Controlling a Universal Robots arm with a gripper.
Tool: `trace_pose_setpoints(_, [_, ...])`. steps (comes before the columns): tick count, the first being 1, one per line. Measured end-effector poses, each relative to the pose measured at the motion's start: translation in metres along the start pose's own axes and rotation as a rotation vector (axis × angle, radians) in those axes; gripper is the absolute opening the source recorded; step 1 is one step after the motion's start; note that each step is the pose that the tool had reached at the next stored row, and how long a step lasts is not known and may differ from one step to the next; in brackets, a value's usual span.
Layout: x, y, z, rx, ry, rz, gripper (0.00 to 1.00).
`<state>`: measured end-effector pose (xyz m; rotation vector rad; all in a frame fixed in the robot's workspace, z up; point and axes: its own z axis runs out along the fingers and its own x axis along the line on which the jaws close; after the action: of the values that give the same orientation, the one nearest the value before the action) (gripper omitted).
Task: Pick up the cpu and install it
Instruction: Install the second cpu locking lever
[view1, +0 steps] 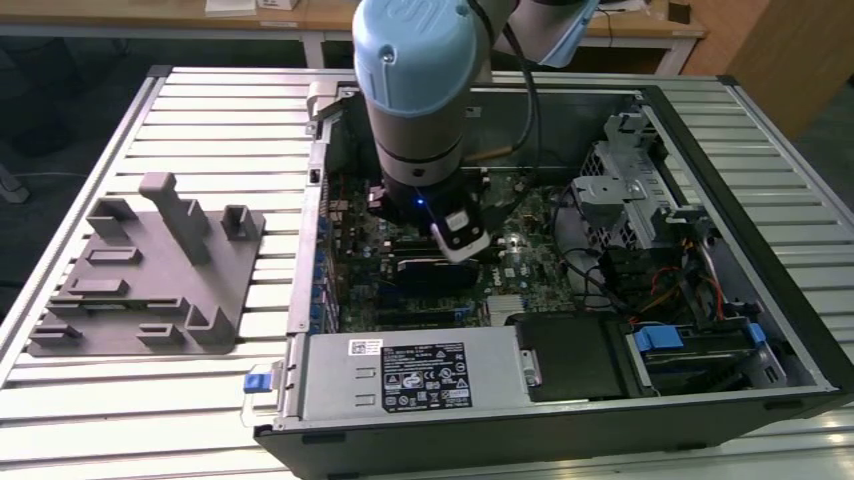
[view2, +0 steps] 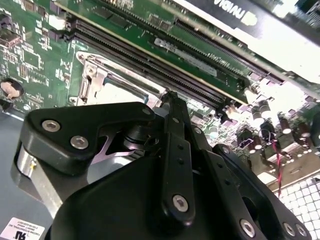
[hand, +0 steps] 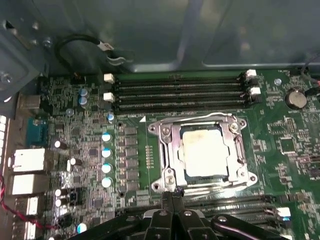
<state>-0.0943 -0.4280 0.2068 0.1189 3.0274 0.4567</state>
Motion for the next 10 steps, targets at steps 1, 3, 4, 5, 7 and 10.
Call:
trace_pose_setpoints(1, [0.0003,-0.0003,0.0009,-0.0066,0.0005,0.0,0.11])
trace_pose_setpoints(3, [0.001,-0.001,0.0027,-0.0187,0.0014,0.001,0.11])
trace_pose_setpoints(4, [0.0013,-0.0013,0.0035,-0.0236,0.0018,0.001,0.11])
trace_pose_setpoints(5, [0.0015,-0.0016,0.0043,-0.0271,0.002,0.002,0.11])
trace_pose_setpoints(7, [0.0016,-0.0029,0.0047,-0.0309,0.0023,0.002,0.11])
trace_pose_setpoints(10, [0.0034,-0.0049,0.0045,-0.0341,0.0024,0.002,0.11])
